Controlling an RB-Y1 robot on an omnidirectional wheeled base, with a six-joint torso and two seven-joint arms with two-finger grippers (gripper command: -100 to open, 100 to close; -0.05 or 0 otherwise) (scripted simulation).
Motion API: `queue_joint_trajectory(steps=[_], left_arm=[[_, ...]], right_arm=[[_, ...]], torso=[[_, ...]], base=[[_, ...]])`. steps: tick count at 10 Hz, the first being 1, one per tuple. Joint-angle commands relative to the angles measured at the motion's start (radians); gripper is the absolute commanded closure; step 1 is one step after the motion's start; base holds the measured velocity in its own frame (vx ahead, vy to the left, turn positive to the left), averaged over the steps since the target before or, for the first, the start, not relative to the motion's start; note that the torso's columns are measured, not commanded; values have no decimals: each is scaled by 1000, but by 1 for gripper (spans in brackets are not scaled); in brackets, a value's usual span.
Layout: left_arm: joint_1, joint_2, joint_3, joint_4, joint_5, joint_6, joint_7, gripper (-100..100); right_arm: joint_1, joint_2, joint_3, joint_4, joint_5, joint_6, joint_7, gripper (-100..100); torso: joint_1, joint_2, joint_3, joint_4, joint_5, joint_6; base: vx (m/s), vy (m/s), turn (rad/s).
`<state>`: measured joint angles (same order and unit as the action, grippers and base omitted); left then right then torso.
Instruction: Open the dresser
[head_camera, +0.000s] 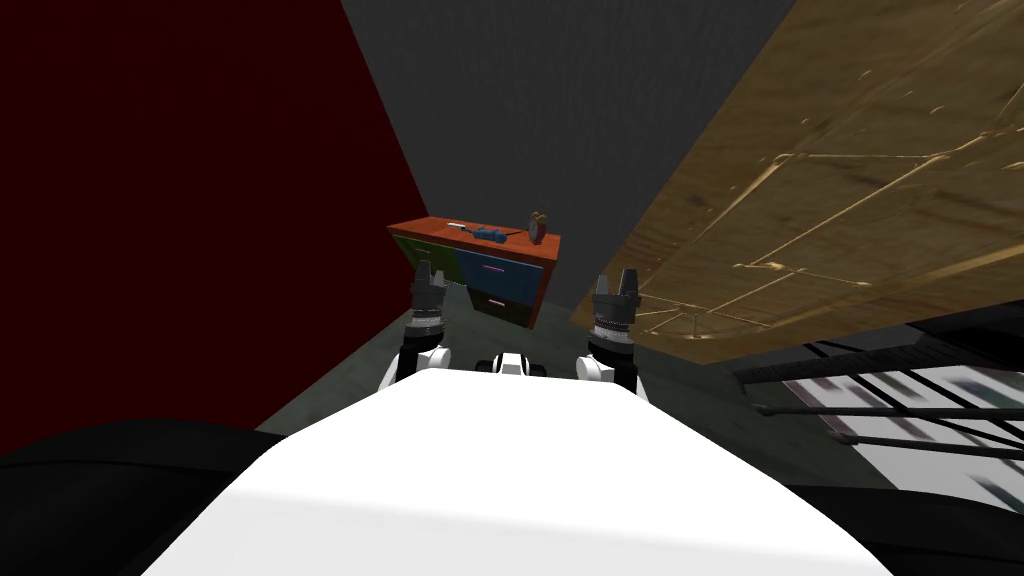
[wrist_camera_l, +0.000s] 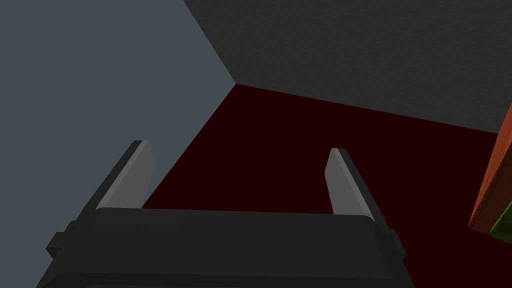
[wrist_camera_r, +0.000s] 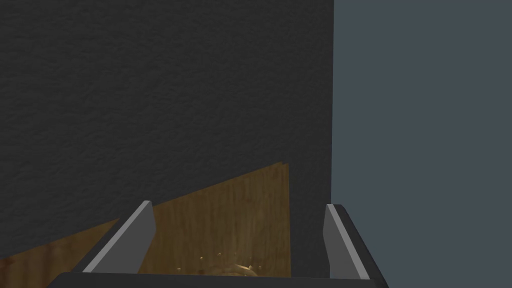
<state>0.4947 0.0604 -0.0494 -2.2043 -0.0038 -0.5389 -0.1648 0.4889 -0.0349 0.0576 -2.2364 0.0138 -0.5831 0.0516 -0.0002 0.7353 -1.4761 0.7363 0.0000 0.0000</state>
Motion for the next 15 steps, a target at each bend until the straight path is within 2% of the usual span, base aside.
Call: queue_joint_trajectory(steps=[1, 4, 7, 11, 15], left_arm=[[-19, 55, -1, 41, -5, 16, 0, -100], [-44, 85, -7, 102, -15, 35, -2, -100], [-70, 95, -13, 166, -25, 55, -4, -100], [-102, 86, -21, 247, -37, 80, -6, -100], [-139, 60, -29, 337, -51, 107, -8, -100]], right_arm=[[0, 0, 0, 0, 0, 0, 0, 0], [0, 0, 0, 0, 0, 0, 0, 0], [0, 0, 0, 0, 0, 0, 0, 0], [0, 0, 0, 0, 0, 0, 0, 0], [0, 0, 0, 0, 0, 0, 0, 0]], torso=[[1, 1, -1, 1, 0, 0], [0, 2, 0, 2, 0, 0], [0, 3, 0, 2, 0, 0], [0, 3, 0, 2, 0, 0], [0, 3, 0, 2, 0, 0]], base=[[64, -1, -46], [74, -9, -39], [74, -7, -45], [82, 1, -41], [75, -1, -45]])
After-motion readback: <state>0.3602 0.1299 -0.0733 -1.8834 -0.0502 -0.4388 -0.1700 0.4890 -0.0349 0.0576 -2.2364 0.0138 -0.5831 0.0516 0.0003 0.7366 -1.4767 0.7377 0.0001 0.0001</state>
